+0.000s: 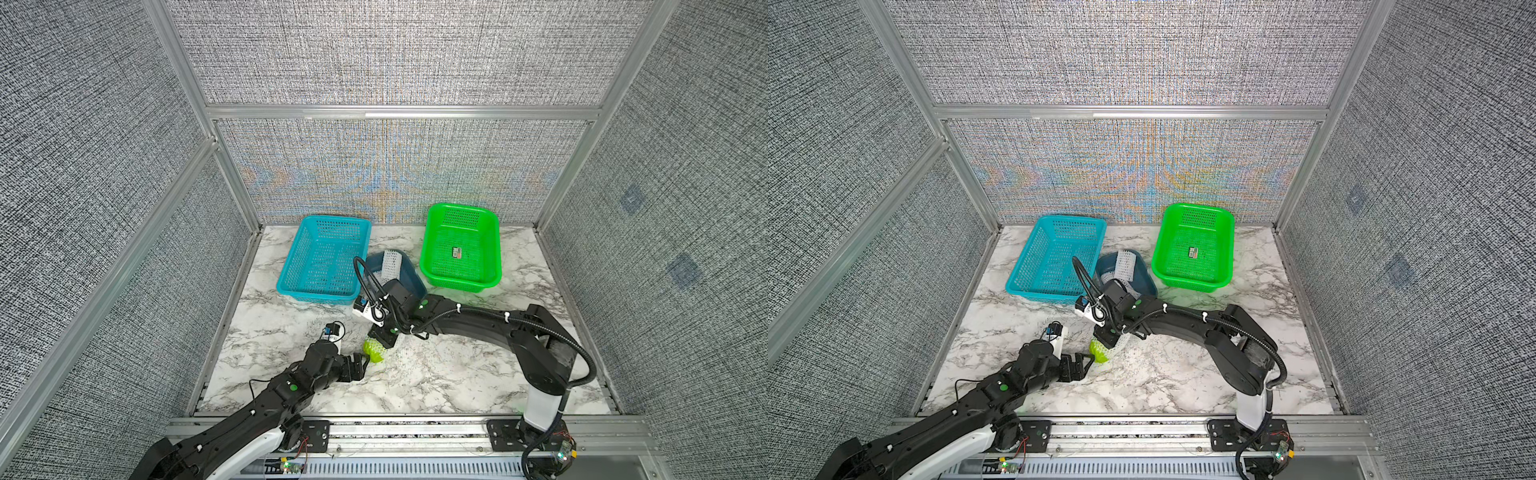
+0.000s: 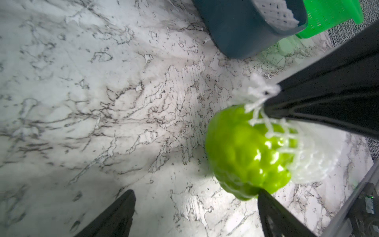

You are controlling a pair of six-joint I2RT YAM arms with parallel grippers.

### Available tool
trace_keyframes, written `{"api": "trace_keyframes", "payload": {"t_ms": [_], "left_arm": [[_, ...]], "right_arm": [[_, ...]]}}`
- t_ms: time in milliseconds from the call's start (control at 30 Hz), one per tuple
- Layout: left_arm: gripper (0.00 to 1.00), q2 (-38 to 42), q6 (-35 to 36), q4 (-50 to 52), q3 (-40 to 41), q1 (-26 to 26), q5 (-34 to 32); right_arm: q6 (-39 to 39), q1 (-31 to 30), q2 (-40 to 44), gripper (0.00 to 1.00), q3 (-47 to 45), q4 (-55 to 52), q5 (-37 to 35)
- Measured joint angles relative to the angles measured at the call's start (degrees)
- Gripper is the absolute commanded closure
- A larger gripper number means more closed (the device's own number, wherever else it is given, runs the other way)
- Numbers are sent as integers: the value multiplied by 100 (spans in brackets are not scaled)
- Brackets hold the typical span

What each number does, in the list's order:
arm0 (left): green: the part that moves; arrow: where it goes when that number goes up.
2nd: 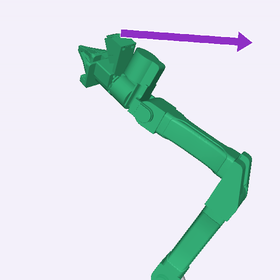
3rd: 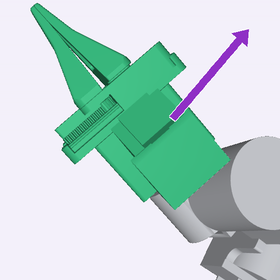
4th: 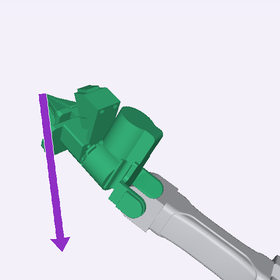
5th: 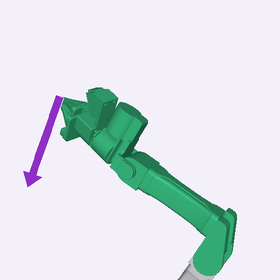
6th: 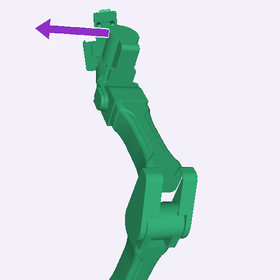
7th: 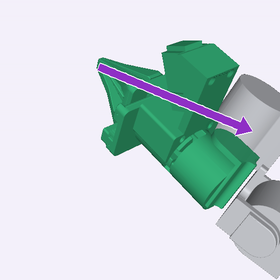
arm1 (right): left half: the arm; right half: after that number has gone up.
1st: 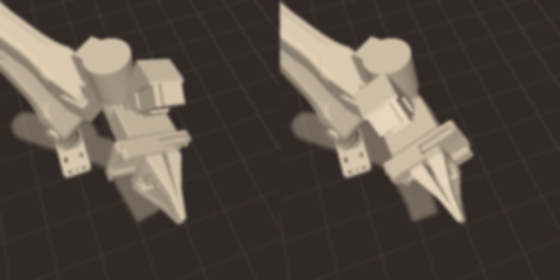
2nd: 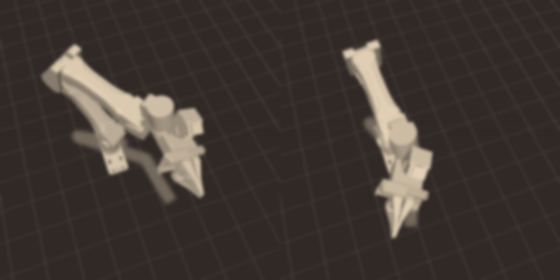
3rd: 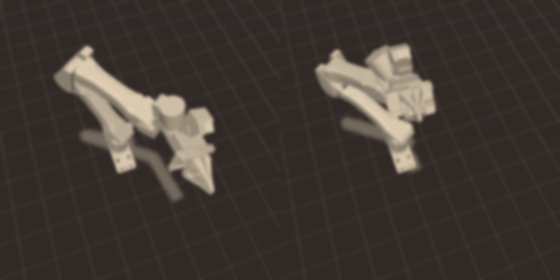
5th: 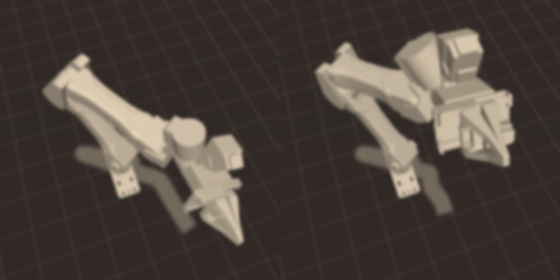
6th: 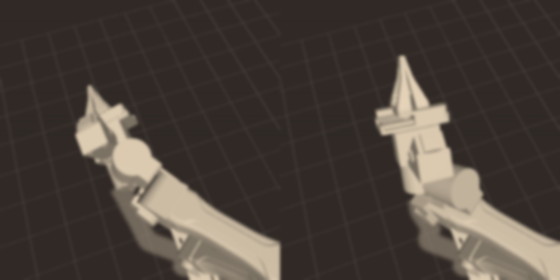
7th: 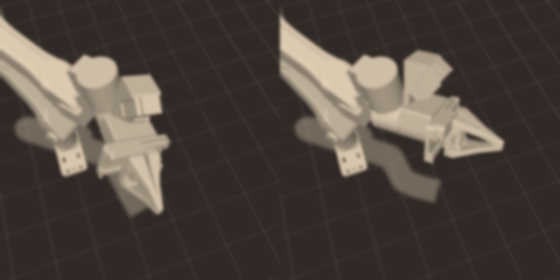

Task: Sleeve custard apples in foam nets
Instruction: Put on the foam net on the custard apple.

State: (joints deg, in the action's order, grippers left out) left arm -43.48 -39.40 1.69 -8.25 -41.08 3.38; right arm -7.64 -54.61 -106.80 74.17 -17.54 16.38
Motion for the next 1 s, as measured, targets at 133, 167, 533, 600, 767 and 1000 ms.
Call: {"api": "trace_keyframes", "payload": {"t_ms": [133, 167, 533, 600, 767, 1000], "left_arm": [[6, -131, 44, -33, -31, 17, 59], [6, -155, 42, -39, -37, 28, 90], [7, -70, 13, 249, -175, 50, 87], [7, 247, -15, 282, -201, 72, -105], [18, 997, -118, 295, -131, 79, -326], [28, 866, -422, -205, 229, 109, -42]], "right_arm": [[-17, -4, 0, 100, -138, 258, 190], [-17, -7, 4, 100, -168, 323, 216], [140, -33, 105, 100, -476, 774, 286], [177, -33, 98, 100, -461, 767, 345], [201, -35, 35, 100, -411, 765, 448], [264, -39, 118, 100, -485, 763, 463]]}}
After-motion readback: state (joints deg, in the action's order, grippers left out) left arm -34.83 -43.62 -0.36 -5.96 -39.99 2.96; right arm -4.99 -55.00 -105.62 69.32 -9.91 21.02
